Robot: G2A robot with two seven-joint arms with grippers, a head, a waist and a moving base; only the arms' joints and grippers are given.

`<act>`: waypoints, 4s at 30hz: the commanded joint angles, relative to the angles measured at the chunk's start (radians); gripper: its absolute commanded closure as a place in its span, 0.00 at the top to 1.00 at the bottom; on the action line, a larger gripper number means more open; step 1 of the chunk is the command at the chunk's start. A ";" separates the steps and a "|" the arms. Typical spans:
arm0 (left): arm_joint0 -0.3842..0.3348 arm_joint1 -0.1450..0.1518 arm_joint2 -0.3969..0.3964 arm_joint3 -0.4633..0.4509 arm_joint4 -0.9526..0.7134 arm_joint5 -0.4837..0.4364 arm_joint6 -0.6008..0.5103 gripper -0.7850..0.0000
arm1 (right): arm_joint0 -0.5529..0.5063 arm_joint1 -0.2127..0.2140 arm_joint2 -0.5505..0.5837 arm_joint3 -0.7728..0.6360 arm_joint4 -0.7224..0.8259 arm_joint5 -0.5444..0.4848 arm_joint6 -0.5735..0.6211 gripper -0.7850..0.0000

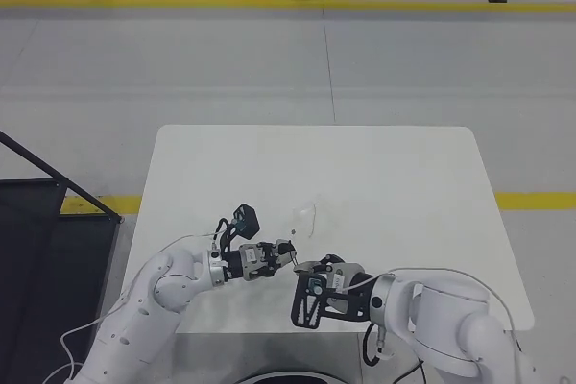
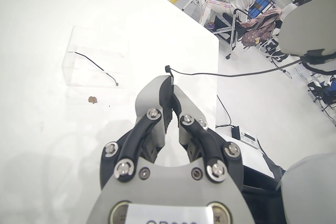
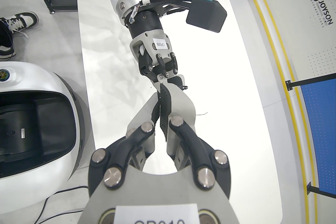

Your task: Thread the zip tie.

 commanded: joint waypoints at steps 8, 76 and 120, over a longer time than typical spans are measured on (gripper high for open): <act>-0.004 0.004 0.007 0.003 -0.002 0.000 0.006 0.00 | -0.003 0.008 0.002 -0.002 -0.001 0.005 -0.006 0.00; -0.042 0.036 0.066 0.003 -0.018 0.006 -0.043 0.00 | -0.025 0.043 -0.025 -0.059 -0.193 0.122 -0.067 0.00; -0.105 0.062 0.086 -0.032 -0.002 0.016 -0.144 0.00 | -0.001 0.062 -0.033 -0.062 -0.116 -0.100 -0.013 0.00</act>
